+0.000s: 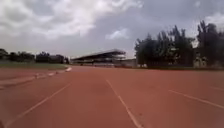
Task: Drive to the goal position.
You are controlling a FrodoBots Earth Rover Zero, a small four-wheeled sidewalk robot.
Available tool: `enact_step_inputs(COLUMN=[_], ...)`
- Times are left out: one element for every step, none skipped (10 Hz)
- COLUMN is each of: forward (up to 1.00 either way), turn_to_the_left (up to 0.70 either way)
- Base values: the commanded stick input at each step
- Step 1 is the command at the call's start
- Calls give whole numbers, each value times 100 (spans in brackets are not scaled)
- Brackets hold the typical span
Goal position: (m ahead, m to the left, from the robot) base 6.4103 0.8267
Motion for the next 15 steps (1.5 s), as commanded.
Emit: enact_step_inputs(forward=[45,45,45,45,45,45,45,45,45,45,45,45,45,45,45], turn_to_the_left=[0,0,0,0,0,0,0,0,0,0,0,0,0,0,0])
